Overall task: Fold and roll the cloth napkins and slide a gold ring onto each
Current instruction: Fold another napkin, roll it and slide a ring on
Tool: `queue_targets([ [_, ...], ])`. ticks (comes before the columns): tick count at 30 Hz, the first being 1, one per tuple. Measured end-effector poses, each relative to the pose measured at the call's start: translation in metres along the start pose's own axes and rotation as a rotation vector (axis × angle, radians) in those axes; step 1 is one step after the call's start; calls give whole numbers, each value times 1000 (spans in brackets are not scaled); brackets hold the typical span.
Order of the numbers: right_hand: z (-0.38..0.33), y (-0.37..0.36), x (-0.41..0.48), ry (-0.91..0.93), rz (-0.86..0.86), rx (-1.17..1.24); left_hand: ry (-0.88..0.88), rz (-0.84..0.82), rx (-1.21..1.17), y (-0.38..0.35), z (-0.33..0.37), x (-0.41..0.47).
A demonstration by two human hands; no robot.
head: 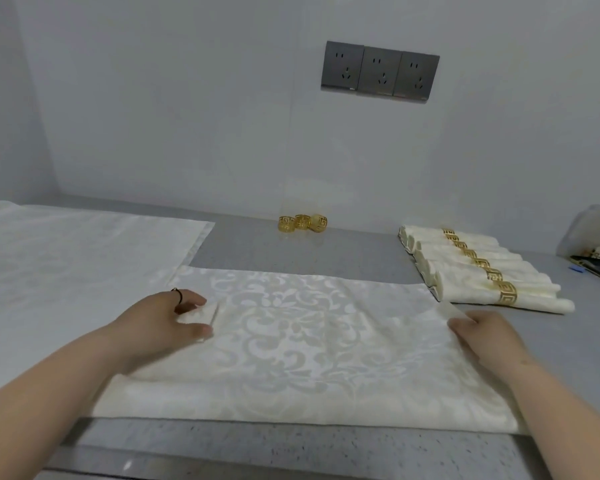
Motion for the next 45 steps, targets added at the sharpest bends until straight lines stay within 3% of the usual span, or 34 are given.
queue_targets([
  [3,-4,-2,3,32,14,-188,2,-76,105,-7,3,-1],
  [6,-4,-2,3,43,9,-276,0,24,282,2,6,1],
  [11,4,2,-4,42,-37,-346,10,145,196,17,2,0],
  [16,9,12,-6,-16,-159,-258,106,106,144,31,-8,10],
  [28,-21,-2,39,95,-27,-13,153,212,60,52,-29,56],
  [35,-15,-22,64,67,17,-190,199,259,235,47,-41,82],
  [41,-16,-26,69,67,69,-331,165,328,553,42,-22,91],
  [45,-15,-28,70,72,91,-367,139,341,534,42,-14,88],
])
Point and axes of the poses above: each hand's wrist, its own x-axis towards the middle knuckle, its own y-axis out of the back of the hand, z = x × y, the point moved 10 cm from there along x, towards the middle knuckle, and after that the axes turned 2 degrees about y, right-handed, at the moved point
